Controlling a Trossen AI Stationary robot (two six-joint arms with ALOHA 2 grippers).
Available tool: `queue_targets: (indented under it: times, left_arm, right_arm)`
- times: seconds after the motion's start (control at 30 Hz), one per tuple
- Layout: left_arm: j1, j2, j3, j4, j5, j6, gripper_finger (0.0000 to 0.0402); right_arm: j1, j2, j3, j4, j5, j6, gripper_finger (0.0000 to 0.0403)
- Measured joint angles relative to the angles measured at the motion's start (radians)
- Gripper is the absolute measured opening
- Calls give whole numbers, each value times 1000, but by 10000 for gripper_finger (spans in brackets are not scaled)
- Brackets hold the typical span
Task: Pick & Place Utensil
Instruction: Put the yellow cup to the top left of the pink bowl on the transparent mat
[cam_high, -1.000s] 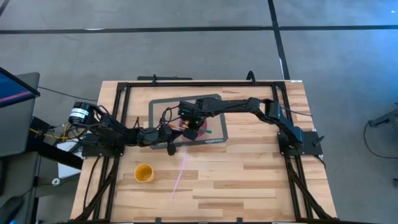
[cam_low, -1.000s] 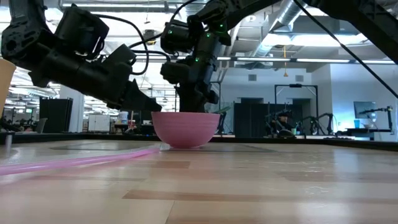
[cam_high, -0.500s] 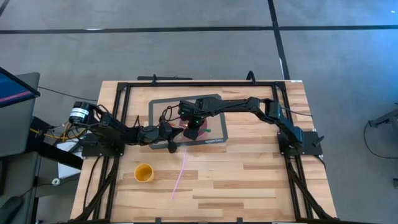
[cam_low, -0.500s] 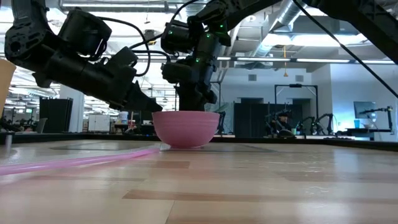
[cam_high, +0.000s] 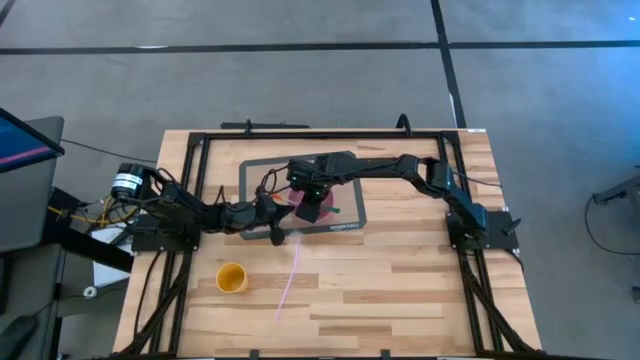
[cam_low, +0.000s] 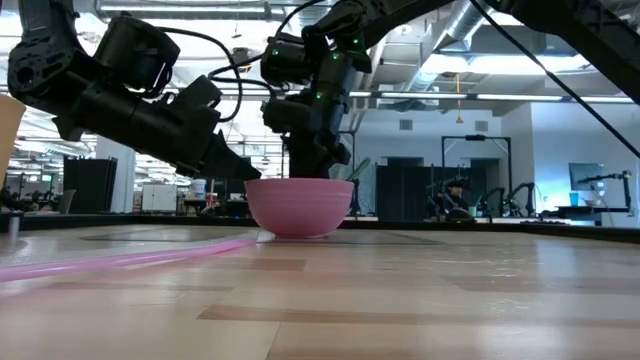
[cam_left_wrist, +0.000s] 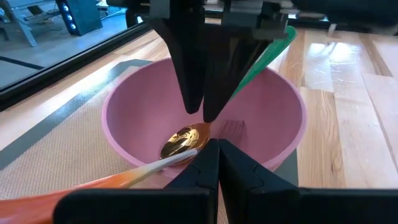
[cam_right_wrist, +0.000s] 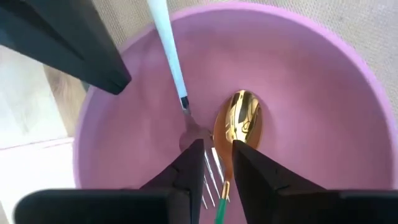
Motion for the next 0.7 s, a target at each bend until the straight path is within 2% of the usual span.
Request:
queue_targets:
  times: [0.2, 0.3, 0.7]
  left_arm:
    - [0, 0, 0, 15, 50, 0, 8]
    - [-2, -16, 0, 23, 71, 1, 7]
    - [-122, -218, 0, 17, 79, 46, 5]
  right_arm:
    - [6, 0, 81, -89, 5, -59, 77]
    - [13, -2, 137, -127, 51, -81, 77]
    - [69, -17, 443, -320, 233, -160, 77]
